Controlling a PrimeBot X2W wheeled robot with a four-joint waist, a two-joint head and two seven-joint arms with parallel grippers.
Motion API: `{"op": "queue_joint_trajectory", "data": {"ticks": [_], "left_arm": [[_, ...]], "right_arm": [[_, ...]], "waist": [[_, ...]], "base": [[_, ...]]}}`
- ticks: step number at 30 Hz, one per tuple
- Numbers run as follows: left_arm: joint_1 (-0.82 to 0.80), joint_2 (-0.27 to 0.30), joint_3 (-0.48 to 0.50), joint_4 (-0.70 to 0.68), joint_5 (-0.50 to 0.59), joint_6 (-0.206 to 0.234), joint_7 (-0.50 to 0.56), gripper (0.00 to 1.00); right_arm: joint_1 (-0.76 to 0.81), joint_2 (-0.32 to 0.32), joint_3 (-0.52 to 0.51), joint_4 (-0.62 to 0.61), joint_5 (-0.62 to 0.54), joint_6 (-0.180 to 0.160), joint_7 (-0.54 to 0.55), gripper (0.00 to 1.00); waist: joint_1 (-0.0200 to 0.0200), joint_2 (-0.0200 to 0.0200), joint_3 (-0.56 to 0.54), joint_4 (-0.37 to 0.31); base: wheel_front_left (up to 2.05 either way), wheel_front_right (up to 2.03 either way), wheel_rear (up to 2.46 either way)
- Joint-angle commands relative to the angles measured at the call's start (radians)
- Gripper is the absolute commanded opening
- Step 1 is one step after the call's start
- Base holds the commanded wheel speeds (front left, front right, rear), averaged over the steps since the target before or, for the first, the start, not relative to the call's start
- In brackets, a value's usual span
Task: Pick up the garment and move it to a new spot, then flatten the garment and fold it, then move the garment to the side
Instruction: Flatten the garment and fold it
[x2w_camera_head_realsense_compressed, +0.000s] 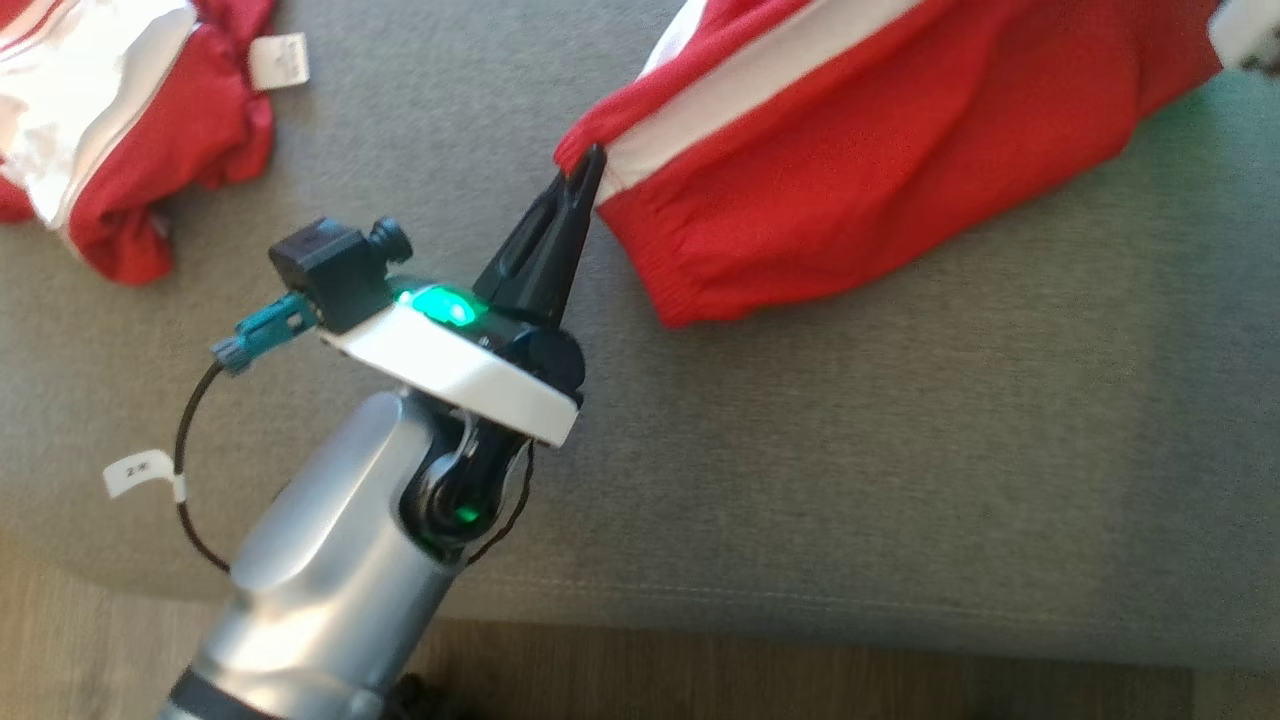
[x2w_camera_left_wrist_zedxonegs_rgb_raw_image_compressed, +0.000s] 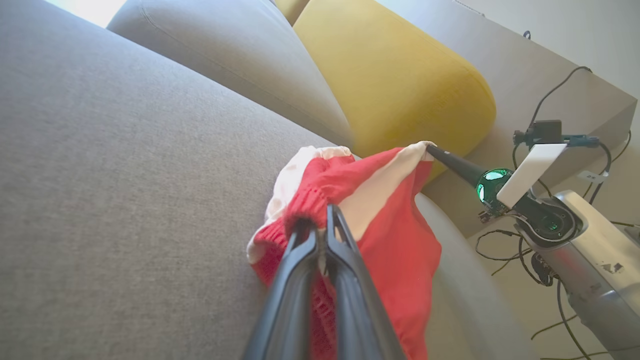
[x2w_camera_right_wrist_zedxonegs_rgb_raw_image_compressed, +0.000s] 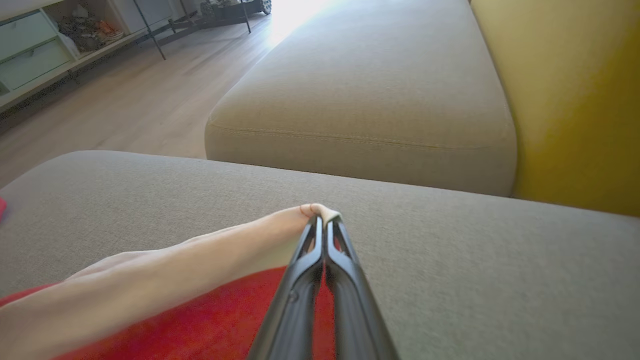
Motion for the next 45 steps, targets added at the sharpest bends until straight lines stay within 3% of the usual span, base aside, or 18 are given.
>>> {"op": "queue_joint_trajectory", "data": {"ticks": [1,10,23,24,25,26,27,28,34,39,45], "left_arm": [[-0.018,0.007,0.037,-0.025,0.013,0.0,-0.005,0.0],[-0.059,-0.08,0.086,0.051,0.088,0.0,-0.005,0.0],[-0.071,-0.112,0.13,0.055,0.226,0.0,-0.005,0.0],[-0.072,-0.113,0.129,0.06,0.231,0.0,-0.005,0.0],[-0.074,-0.113,0.13,0.063,0.233,0.0,-0.005,0.01],[-0.076,-0.114,0.127,0.071,0.237,0.0,-0.005,0.35],[-0.079,-0.114,0.128,0.078,0.245,0.0,-0.005,0.91],[-0.08,-0.114,0.137,0.082,0.253,0.0,-0.005,1.0],[-0.032,-0.118,0.233,0.09,0.359,0.0,-0.005,1.0],[0.088,-0.122,0.341,-0.02,0.504,0.038,-0.005,1.0],[0.184,-0.122,0.307,-0.171,0.582,0.108,-0.005,1.0]], "right_arm": [[-0.021,0.0,0.019,-0.027,-0.007,0.0,-0.01,0.0],[-0.213,-0.027,0.186,0.215,-0.052,0.0,-0.11,0.0],[-0.348,-0.052,0.236,0.461,-0.073,0.0,-0.229,0.0],[-0.352,-0.046,0.24,0.472,-0.066,0.0,-0.239,0.16],[-0.356,-0.041,0.242,0.478,-0.056,0.0,-0.256,0.49],[-0.36,-0.034,0.244,0.482,-0.046,0.0,-0.276,1.0],[-0.361,-0.028,0.249,0.486,-0.034,0.0,-0.292,1.0],[-0.361,-0.022,0.255,0.488,-0.018,0.0,-0.305,1.0],[-0.31,-0.045,0.319,0.439,0.131,0.0,-0.332,1.0],[-0.2,-0.134,0.382,0.38,0.285,0.0,-0.208,1.0],[-0.139,-0.178,0.394,0.396,0.354,0.0,-0.135,1.0]], "waist": [[-0.0002,0.0,0.025,0.026],[-0.0002,0.0,0.075,0.076],[-0.0002,0.0,0.107,0.088],[-0.0002,0.0,0.108,0.087],[-0.0002,0.0,0.109,0.086],[-0.0002,0.0,0.108,0.084],[-0.0002,0.0,0.106,0.082],[-0.0002,0.0,0.102,0.08],[-0.0002,0.0,0.048,0.059],[-0.0002,0.0,0.001,0.033],[-0.0002,0.0,-0.014,0.044]], "base": [[0.0,0.0,0.0],[0.0,0.0,0.0],[0.0,0.0,0.0],[0.0,0.0,0.0],[0.0,0.0,0.0],[0.0,0.0,0.0],[0.0,0.0,0.0],[0.0,0.0,0.0],[0.0,0.0,0.0],[0.0,0.0,0.0],[0.0,0.0,0.0]]}}
